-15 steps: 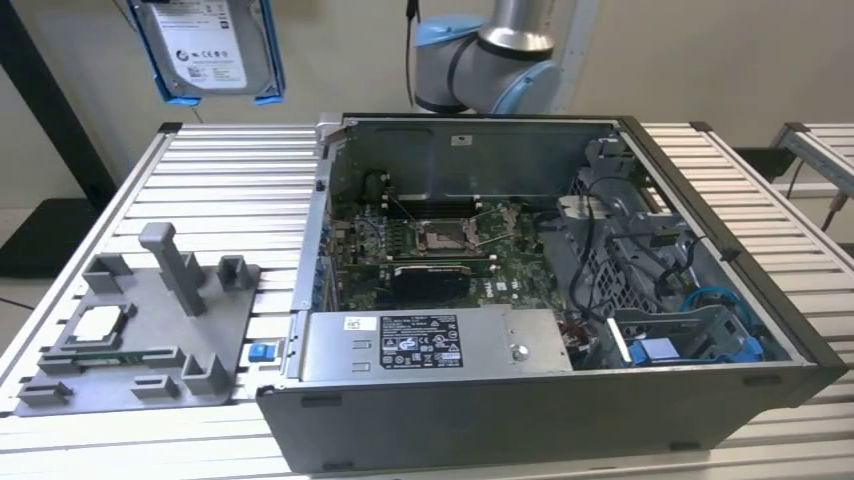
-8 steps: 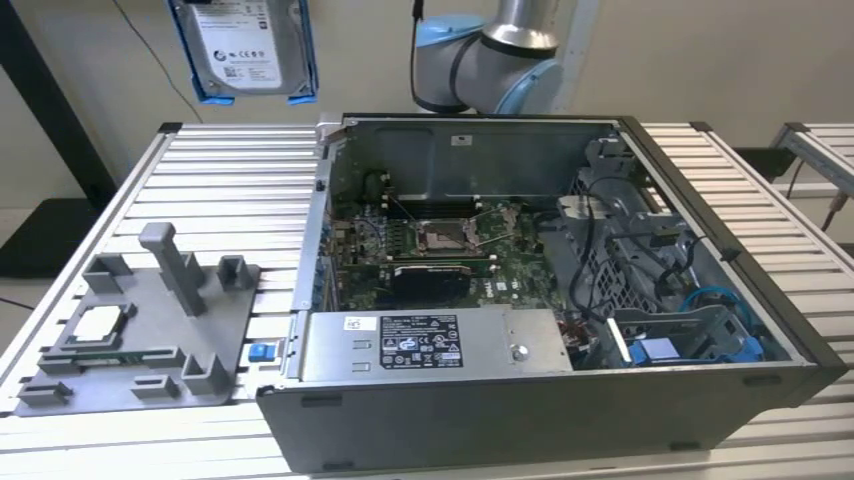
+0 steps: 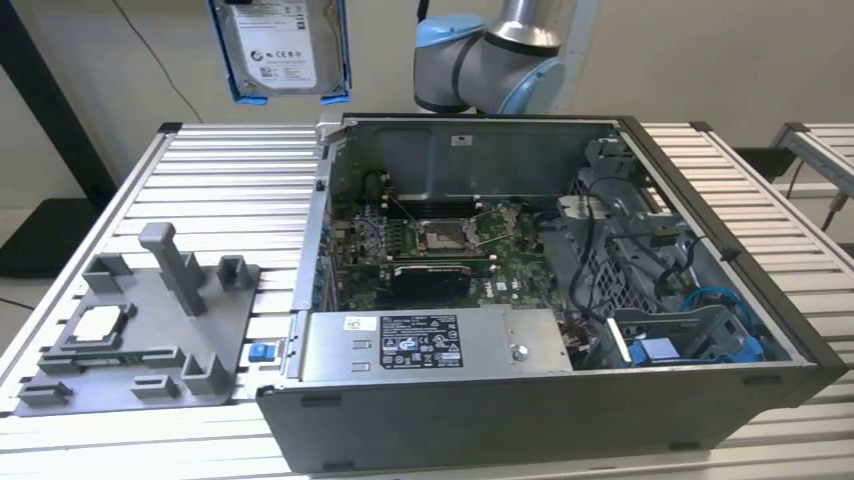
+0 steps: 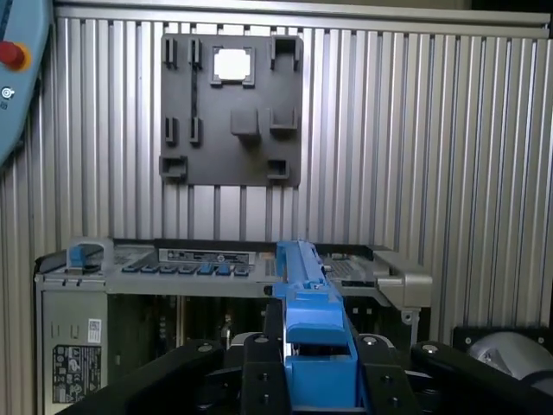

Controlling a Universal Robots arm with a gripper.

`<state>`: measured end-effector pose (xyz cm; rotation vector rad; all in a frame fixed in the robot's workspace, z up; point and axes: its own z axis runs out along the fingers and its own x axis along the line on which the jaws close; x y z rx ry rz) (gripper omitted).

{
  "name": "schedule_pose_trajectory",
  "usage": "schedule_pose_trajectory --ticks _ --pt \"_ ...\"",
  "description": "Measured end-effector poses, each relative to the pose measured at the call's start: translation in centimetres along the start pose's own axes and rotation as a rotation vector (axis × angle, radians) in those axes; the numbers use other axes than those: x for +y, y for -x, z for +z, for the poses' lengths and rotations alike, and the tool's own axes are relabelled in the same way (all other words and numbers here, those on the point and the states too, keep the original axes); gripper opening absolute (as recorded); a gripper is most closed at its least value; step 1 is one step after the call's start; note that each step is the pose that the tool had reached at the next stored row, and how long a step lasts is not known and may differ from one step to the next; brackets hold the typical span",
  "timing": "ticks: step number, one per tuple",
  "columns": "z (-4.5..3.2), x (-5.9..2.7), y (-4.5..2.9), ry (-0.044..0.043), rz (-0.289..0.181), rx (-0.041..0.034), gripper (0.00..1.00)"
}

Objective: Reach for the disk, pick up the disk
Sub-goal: 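Pick up the disk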

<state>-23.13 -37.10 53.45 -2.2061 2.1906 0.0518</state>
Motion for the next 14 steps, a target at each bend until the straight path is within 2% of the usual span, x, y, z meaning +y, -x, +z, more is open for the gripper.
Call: schedule_pose_trajectory --ticks 14 --pt "0.03 -6.40 -0.05 0.0002 0.000 0.0000 0.00"
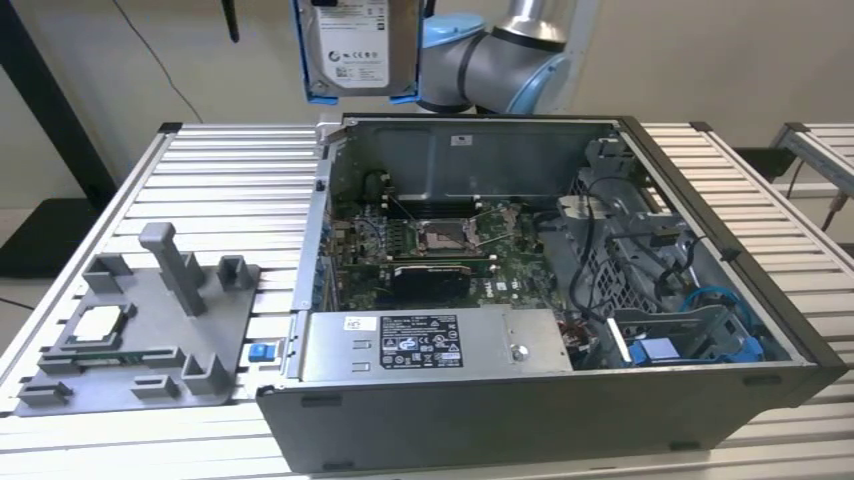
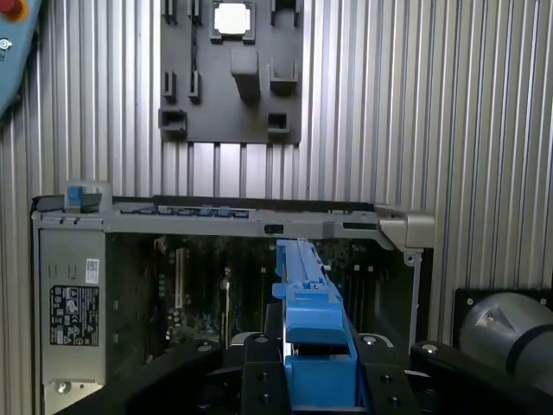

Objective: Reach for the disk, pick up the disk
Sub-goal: 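Pick up the disk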

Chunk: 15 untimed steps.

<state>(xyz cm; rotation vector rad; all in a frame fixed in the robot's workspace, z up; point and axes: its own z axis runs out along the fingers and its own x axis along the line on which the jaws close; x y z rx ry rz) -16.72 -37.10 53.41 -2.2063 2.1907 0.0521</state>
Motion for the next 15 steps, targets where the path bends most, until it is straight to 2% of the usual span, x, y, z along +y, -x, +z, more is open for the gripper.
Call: schedule_pose_trajectory --ticks 15 --pt "0.04 -6.82 -0.05 0.0003 0.000 -0.0001 0.00"
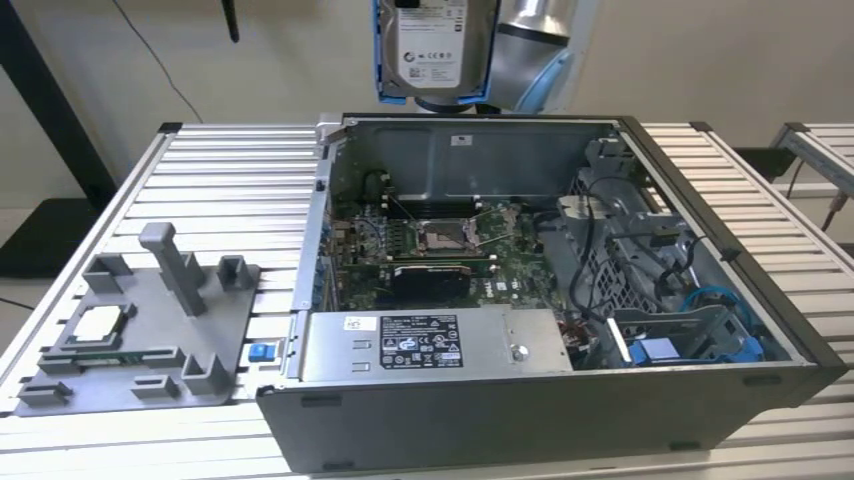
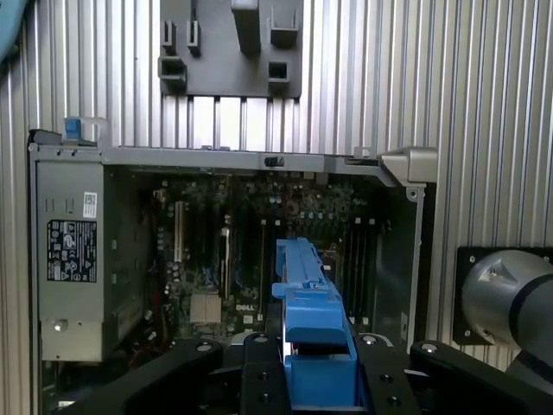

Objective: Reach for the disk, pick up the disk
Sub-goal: 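Pick up the disk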

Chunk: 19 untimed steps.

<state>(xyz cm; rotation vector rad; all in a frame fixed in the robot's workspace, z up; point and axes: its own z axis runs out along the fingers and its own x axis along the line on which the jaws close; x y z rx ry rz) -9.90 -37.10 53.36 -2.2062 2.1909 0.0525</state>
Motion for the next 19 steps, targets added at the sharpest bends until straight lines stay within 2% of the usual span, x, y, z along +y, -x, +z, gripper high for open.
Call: schedule_pose_trajectory --ticks 19 --pt "0.04 -8.61 -0.07 0.0002 0.000 0.0001 0.00"
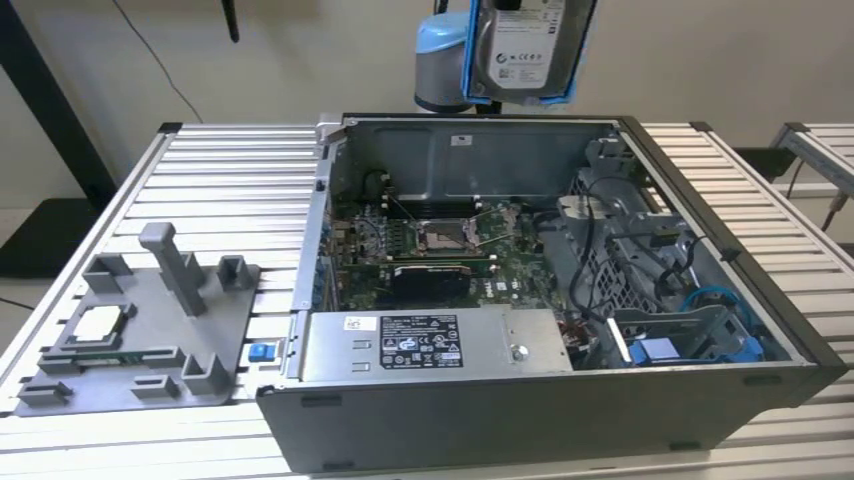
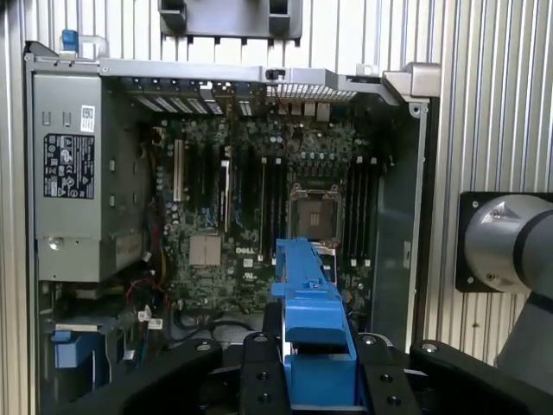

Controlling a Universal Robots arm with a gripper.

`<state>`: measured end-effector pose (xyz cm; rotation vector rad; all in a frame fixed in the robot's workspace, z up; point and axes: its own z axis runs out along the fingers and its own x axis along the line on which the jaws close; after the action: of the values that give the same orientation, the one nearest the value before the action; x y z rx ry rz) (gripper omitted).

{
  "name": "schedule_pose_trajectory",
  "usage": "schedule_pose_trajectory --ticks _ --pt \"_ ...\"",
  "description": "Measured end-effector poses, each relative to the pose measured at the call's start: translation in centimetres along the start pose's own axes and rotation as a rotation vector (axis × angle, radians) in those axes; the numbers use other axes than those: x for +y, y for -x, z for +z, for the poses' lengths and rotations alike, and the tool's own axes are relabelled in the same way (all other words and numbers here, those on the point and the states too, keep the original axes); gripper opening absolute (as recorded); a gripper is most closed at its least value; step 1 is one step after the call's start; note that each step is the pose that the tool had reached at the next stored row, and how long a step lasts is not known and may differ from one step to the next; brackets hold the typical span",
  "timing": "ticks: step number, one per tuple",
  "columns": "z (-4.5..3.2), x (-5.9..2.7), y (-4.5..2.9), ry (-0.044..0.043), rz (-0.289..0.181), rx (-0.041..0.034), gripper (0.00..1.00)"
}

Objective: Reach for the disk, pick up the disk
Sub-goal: 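Pick up the disk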

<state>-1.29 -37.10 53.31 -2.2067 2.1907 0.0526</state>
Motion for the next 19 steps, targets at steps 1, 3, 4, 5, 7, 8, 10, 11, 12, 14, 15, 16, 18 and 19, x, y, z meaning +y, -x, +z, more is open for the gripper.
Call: schedule_pose_trajectory --ticks 1,3,4,5,7,8,10,11,12,14,15,16,18,19 --pt "0.01 -0.47 -0.01 0.0000 0.000 -0.0001 0.00" --pt "0.00 -1.37 -0.01 0.0000 0.000 0.0000 0.00" --pt "0.00 -1.84 -0.01 0.0000 0.000 0.0001 0.00" --pt "0.01 -2.29 -0.01 0.0000 0.000 0.0001 0.00" --pt "0.02 -3.19 -0.02 0.0000 0.000 -0.0001 0.00" --pt "0.03 -3.65 -0.02 0.0000 0.000 -0.0002 0.00" --pt "0.04 -4.56 -0.03 0.0000 0.000 0.0000 0.00" --pt "0.05 -5.03 -0.03 0.0000 0.000 0.0000 0.00" --pt "0.06 -5.47 -0.04 0.0000 0.000 0.0001 0.00" --pt "0.08 -6.37 -0.05 0.0000 0.000 0.0001 0.00" --pt "0.09 -6.82 -0.05 0.0000 0.000 0.0000 0.00" --pt "0.09 -7.29 -0.05 0.0000 0.000 0.0001 0.00" --pt "0.12 -8.20 -0.06 0.0000 0.000 0.0000 0.00" --pt "0.13 -8.69 -0.07 0.0000 0.000 0.0000 0.00"
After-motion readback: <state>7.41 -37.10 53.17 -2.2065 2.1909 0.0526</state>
